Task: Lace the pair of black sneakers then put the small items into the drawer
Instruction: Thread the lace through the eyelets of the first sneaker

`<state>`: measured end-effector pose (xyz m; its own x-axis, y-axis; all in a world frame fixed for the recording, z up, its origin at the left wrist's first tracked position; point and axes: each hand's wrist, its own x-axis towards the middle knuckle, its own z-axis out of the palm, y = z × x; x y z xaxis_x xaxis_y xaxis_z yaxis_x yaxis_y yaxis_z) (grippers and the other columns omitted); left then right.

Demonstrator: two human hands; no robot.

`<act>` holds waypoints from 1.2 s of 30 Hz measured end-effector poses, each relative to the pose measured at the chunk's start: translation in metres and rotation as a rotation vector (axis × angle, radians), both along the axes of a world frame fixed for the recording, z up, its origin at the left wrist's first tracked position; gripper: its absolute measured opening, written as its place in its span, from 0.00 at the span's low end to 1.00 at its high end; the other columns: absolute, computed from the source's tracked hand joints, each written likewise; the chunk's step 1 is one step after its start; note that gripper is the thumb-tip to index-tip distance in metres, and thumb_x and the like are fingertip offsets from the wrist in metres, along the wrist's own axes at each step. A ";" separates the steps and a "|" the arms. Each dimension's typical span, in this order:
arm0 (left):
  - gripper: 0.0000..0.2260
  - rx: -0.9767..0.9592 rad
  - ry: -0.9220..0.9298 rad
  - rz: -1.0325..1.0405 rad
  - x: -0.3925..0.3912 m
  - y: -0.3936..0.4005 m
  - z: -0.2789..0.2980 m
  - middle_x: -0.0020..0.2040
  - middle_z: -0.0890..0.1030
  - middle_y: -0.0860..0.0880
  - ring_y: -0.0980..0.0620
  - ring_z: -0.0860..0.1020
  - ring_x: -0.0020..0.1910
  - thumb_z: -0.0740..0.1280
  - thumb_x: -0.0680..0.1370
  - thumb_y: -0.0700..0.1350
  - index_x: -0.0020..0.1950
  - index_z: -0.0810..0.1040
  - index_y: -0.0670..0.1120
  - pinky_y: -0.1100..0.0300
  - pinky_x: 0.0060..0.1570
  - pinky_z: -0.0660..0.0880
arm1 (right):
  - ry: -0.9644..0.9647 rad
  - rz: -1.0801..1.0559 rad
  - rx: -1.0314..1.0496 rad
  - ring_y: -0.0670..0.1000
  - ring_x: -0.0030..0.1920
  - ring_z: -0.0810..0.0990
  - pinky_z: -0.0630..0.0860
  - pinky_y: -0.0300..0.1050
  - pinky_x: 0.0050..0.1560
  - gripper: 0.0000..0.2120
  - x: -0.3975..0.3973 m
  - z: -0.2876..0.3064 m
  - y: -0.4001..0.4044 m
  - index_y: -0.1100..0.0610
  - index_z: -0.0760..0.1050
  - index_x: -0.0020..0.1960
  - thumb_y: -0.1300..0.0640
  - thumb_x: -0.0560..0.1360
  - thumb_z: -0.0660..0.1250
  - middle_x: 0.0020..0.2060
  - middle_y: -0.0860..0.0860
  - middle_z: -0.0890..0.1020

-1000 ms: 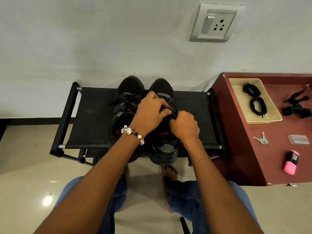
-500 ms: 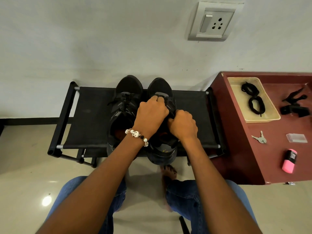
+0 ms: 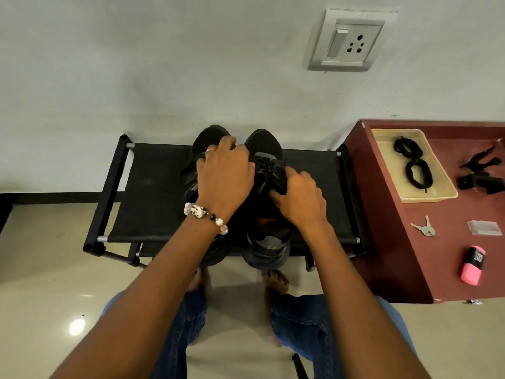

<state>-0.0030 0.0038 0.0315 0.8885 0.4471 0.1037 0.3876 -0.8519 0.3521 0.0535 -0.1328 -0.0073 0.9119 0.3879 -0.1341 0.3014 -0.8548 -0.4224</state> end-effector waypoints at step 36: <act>0.16 -0.003 0.167 0.141 -0.011 -0.047 -0.041 0.59 0.73 0.42 0.41 0.79 0.47 0.56 0.83 0.50 0.53 0.77 0.40 0.57 0.35 0.64 | 0.160 -0.388 0.536 0.50 0.49 0.80 0.74 0.51 0.56 0.07 0.014 -0.008 0.012 0.50 0.82 0.38 0.55 0.72 0.67 0.40 0.44 0.84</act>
<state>-0.0141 -0.0433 -0.0092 0.8217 0.5684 -0.0412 0.5562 -0.7841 0.2753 0.0680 -0.1212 -0.0154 0.9833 0.0876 -0.1597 -0.0861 -0.5487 -0.8316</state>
